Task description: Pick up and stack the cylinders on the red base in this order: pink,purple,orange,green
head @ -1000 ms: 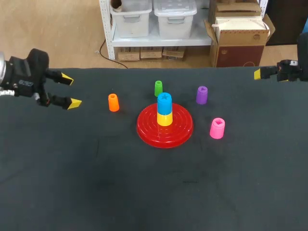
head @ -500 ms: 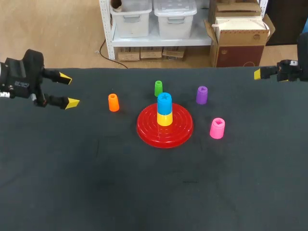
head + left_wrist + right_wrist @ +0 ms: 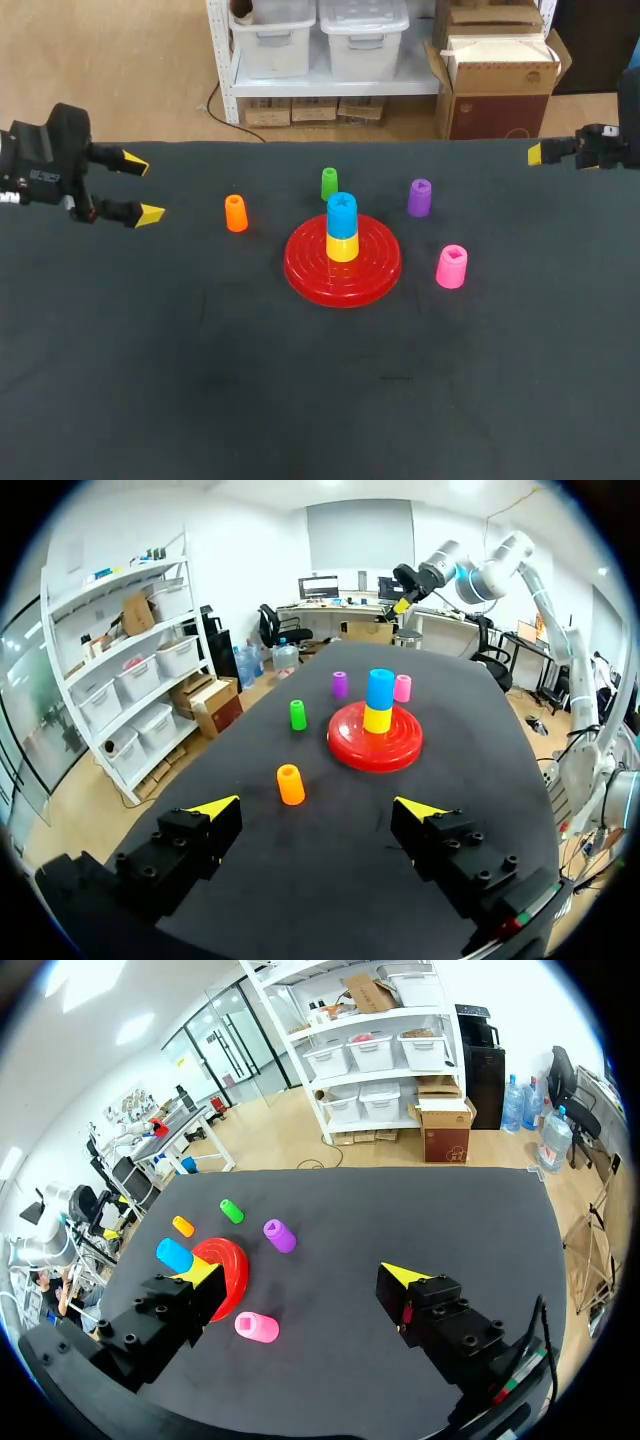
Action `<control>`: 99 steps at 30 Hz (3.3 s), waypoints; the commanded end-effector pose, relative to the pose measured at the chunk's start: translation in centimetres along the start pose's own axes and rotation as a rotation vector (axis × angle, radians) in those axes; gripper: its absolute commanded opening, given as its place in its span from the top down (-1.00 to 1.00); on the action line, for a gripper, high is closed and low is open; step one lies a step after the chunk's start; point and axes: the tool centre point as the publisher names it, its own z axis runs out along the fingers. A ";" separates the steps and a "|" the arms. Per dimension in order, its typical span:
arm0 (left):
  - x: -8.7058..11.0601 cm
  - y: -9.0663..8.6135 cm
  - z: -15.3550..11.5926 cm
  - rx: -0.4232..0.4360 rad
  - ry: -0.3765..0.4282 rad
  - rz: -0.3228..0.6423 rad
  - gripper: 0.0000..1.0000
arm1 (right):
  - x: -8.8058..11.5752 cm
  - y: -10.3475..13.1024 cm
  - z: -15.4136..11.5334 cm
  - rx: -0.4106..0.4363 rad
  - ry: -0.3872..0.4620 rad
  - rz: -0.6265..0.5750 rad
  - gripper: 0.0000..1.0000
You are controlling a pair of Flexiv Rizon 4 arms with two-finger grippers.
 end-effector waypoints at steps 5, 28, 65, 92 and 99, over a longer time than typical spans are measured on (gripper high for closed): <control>0.1 -0.2 0.0 -0.005 -0.006 0.002 -1.00 | 0.4 0.6 0.3 0.011 0.059 -0.034 -1.00; 0.1 -0.2 0.0 -0.005 -0.006 0.002 -1.00 | 9.5 6.1 5.4 0.241 0.835 -0.367 -1.00; 0.1 -0.2 0.0 -0.005 -0.006 0.002 -1.00 | 12.0 5.5 11.0 0.308 0.816 -0.386 -1.00; 0.1 -0.2 0.0 -0.005 -0.006 0.002 -1.00 | 11.6 6.0 11.1 0.291 0.825 -0.426 1.00; 0.1 -0.2 0.0 -0.005 -0.006 0.002 -1.00 | 6.9 6.4 8.6 0.305 0.705 -0.460 1.00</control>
